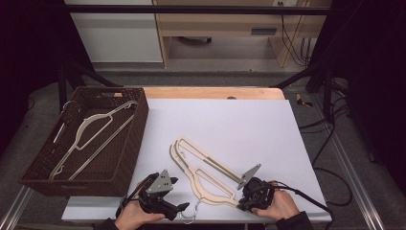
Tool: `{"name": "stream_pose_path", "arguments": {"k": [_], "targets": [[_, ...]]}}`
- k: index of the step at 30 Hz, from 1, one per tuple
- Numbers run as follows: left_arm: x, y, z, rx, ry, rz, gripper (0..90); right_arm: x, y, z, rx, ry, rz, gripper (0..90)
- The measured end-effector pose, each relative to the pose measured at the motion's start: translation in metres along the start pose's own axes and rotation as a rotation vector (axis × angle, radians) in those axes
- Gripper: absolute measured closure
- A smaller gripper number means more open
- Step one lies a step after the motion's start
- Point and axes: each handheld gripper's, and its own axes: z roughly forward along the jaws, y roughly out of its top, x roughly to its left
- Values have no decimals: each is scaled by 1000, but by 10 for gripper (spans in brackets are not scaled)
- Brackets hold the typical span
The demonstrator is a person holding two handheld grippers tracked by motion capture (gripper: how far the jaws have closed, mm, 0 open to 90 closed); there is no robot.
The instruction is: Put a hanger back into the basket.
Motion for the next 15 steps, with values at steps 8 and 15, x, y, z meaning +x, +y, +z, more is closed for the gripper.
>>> {"name": "stream_pose_path", "arguments": {"k": [8, 15], "targets": [[-4, 6, 1, -8, -10, -5, 130, 1, 0, -12, -43, 16, 21, 796], [-10, 21, 7, -7, -16, -17, 172, 1, 0, -15, -59, 15, 22, 796]]}}
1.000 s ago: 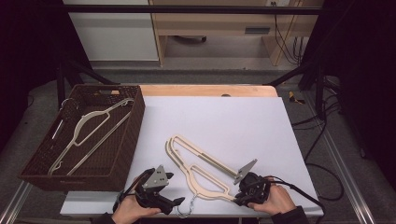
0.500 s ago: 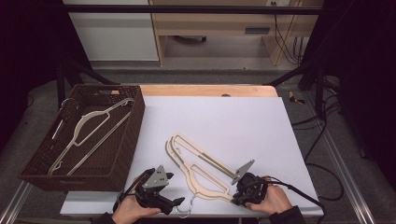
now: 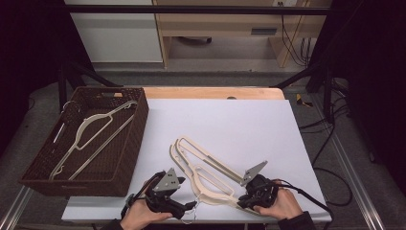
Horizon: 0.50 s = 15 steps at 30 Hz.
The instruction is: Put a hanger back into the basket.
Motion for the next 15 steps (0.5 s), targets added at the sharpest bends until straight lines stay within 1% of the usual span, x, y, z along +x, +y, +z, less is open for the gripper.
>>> {"name": "stream_pose_path", "arguments": {"k": [1, 2, 3, 4, 5, 6, 7, 9, 11, 12, 13, 14, 15], "targets": [[-1, 2, 3, 4, -4, -12, 172, 0, 0, 0, 0, 0, 0, 796], [-1, 4, 7, 9, -7, -30, 204, 0, 0, -3, -3, -7, -8, 796], [-1, 5, 10, 21, -11, -38, 223, 1, 0, -3, -13, -8, -1, 796], [-1, 6, 13, 34, -17, -46, 242, 1, -1, -4, -13, -9, -6, 796], [-1, 7, 17, 44, -23, -63, 270, 1, -1, -6, -11, -8, -10, 796], [-1, 7, 17, 44, -23, -63, 299, 1, -1, -6, -11, -8, -10, 796], [-1, 7, 25, 73, -41, -89, 331, 1, -1, -7, -17, -13, -7, 796], [-1, 6, 33, 113, -61, -105, 392, 1, -1, -8, -30, -8, -6, 796], [-2, 6, 41, 144, -69, -124, 442, 1, -1, -9, -27, -10, -9, 796], [-2, 6, 41, 144, -69, -124, 469, 2, -1, -9, -30, -12, -3, 796], [-2, 5, 47, 184, -82, -131, 493, 2, -1, -9, -27, -17, -5, 796], [-4, 4, 49, 190, -85, -148, 517, 2, -1, -9, -25, -17, -6, 796], [-4, 4, 49, 190, -85, -148, 543, 2, -1, -9, -25, -17, -6, 796]]}}
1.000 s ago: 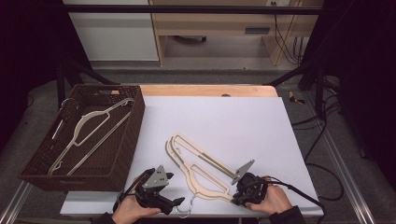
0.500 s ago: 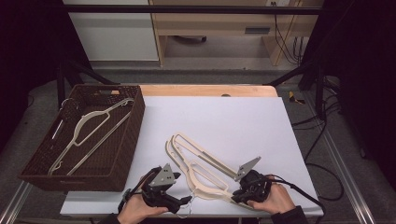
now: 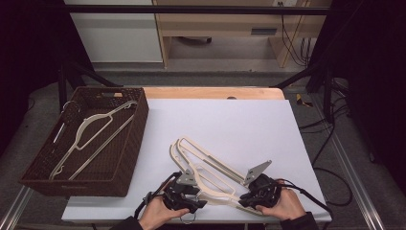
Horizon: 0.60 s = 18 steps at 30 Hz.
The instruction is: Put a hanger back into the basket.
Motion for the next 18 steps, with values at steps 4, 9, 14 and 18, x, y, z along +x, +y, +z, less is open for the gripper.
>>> {"name": "stream_pose_path", "arguments": {"k": [4, 9, 14, 18], "targets": [[-2, -1, 6, 41, -6, -31, 653, 0, 0, 1, 5, -1, -7, 795], [-2, 0, 8, 64, 8, -76, 692, 0, 0, 0, 7, -7, -9, 795], [-5, 5, 6, 86, 51, -93, 720, 1, 0, 3, 5, -4, 1, 793], [-10, 13, 0, 78, 104, -99, 752, 3, -1, 4, 9, -13, -6, 790]]}}
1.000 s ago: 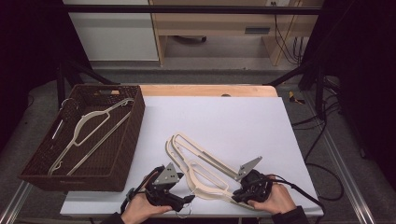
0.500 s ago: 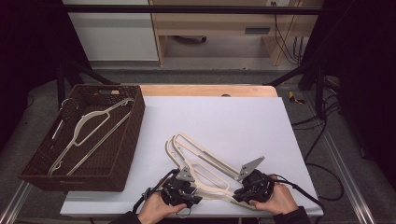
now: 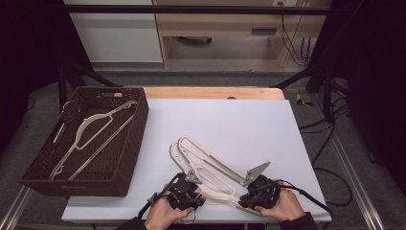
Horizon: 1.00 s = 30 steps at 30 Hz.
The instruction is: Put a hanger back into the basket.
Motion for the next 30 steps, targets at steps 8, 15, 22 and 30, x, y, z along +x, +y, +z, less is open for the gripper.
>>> {"name": "stream_pose_path", "arguments": {"k": [8, 15, 22, 30], "targets": [[-8, 12, -5, 28, 94, -16, 810, 2, -2, 0, -9, -6, -4, 782], [-14, 22, -10, 43, 177, -11, 835, 6, -4, 0, -35, -35, -17, 674], [-15, 30, -15, 57, 195, -29, 850, 18, -10, -2, -141, -147, 1, 500], [-16, 35, -12, 81, 180, -33, 854, 34, -10, 18, -98, -179, 18, 496]]}}
